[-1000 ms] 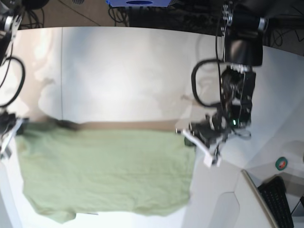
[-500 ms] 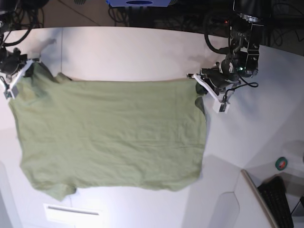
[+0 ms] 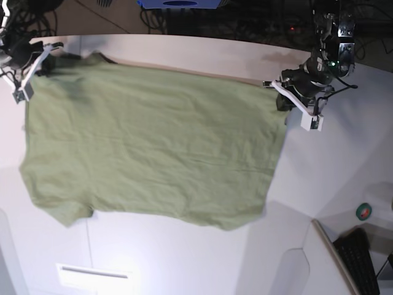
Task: Layout the t-shirt on the table in an organized manner, then fold the t-shirt properly
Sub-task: 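Lower the held shirt edge onto the table with both grippers, then pull the shirt edge taut with both grippers and release it, then move the right gripper to the shirt hem corner and grasp it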
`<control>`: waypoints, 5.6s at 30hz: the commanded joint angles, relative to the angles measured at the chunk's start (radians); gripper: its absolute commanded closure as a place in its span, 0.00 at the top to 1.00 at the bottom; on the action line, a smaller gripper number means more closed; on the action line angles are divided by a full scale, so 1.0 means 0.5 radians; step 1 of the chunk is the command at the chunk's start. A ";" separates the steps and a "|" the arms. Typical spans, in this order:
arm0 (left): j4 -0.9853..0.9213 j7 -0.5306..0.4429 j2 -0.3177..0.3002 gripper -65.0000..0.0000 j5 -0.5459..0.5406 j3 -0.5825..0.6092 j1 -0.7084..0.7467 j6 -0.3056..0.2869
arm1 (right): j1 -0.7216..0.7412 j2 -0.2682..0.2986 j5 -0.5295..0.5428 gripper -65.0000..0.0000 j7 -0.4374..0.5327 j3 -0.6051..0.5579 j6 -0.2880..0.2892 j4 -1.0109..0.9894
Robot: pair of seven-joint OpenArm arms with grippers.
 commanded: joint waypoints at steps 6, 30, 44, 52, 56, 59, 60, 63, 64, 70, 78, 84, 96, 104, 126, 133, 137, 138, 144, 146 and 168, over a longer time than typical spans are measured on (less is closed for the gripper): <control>0.045 -0.016 0.057 0.00 -0.025 -0.004 -0.117 -0.012 | 0.211 0.047 0.009 0.00 -0.235 0.009 -0.005 0.170; -0.430 -0.013 0.143 0.00 -0.025 -0.023 -0.614 -0.006 | 1.002 0.228 0.006 0.00 -0.287 -0.202 -0.005 -0.572; -0.630 -0.022 0.143 0.00 -0.016 -0.023 -0.761 -0.006 | 1.233 0.274 0.006 0.00 -0.201 -0.362 -0.008 -0.845; -0.657 -0.022 0.143 0.00 -0.010 -0.020 -0.792 -0.006 | 1.242 0.198 -0.291 0.00 -0.152 -0.362 -0.008 -0.845; -0.670 -0.022 0.143 0.00 -0.013 -0.020 -0.792 -0.006 | 1.245 0.112 -0.555 0.00 -0.085 -0.350 -0.005 -0.845; -0.670 -0.025 0.143 0.00 -0.013 -0.016 -0.795 -0.006 | 1.245 0.090 -0.568 0.00 -0.088 -0.347 -0.005 -0.845; -0.670 -0.025 0.143 0.00 -0.013 -0.013 -0.795 -0.006 | 1.245 0.087 -0.568 0.00 -0.088 -0.347 -0.005 -0.845; -0.685 -0.025 0.146 0.00 -0.010 -0.004 -0.832 -0.006 | 1.245 0.084 -0.568 0.00 -0.088 -0.347 -0.005 -0.845; -0.713 -0.025 0.146 0.00 -0.010 -0.004 -0.838 -0.006 | 1.245 0.084 -0.568 0.00 -0.091 -0.347 -0.005 -0.845; -0.829 -0.019 0.146 0.00 -0.019 -0.020 -0.902 -0.006 | 1.245 0.084 -0.568 0.00 -0.091 -0.343 -0.005 -0.842; -0.814 -0.031 0.146 0.56 -0.028 -0.029 -0.902 -0.006 | 1.239 0.038 -0.564 0.43 -0.085 -0.169 -0.005 -0.790; -0.464 -0.022 0.288 0.95 -0.028 -0.354 -0.783 -0.015 | 1.128 -0.085 -0.564 0.65 -0.091 0.280 0.007 -0.351; -0.547 -0.028 0.294 0.00 -0.013 -0.366 -0.712 -0.015 | 0.996 -0.189 -0.564 0.00 -0.045 0.289 0.007 -0.428; -0.884 -0.249 0.294 0.00 -0.007 -0.194 -0.872 -0.012 | 1.113 -0.152 -0.571 0.00 0.115 0.280 -0.002 -0.897; -0.802 -0.535 0.192 0.00 -0.010 -0.066 -0.286 -0.006 | 0.717 -0.140 -0.571 0.00 0.109 0.276 -0.002 -0.784; -0.654 -0.535 0.192 0.00 -0.010 -0.066 -0.095 -0.006 | 0.425 -0.232 -0.571 0.00 0.109 0.276 -0.002 -0.554; -0.525 -0.535 0.192 0.00 -0.010 -0.072 0.055 -0.006 | 0.300 -0.296 -0.571 0.00 0.109 0.276 -0.002 -0.406; -0.507 -0.535 0.192 0.00 -0.010 -0.105 0.083 -0.006 | 0.278 -0.300 -0.571 0.00 0.109 0.276 -0.002 -0.388; -0.495 -0.531 0.186 0.00 -0.007 -0.320 0.138 -0.012 | 0.168 -0.300 -0.571 0.00 0.115 0.276 -0.002 -0.370; -0.489 -0.531 0.140 0.00 -0.007 -0.326 0.172 -0.012 | 0.149 -0.296 -0.571 0.00 0.112 0.276 -0.002 -0.370; 0.091 -0.080 0.119 0.00 -0.025 -0.584 0.030 -0.018 | 0.972 -0.106 -0.574 0.00 -0.161 0.071 0.004 -0.385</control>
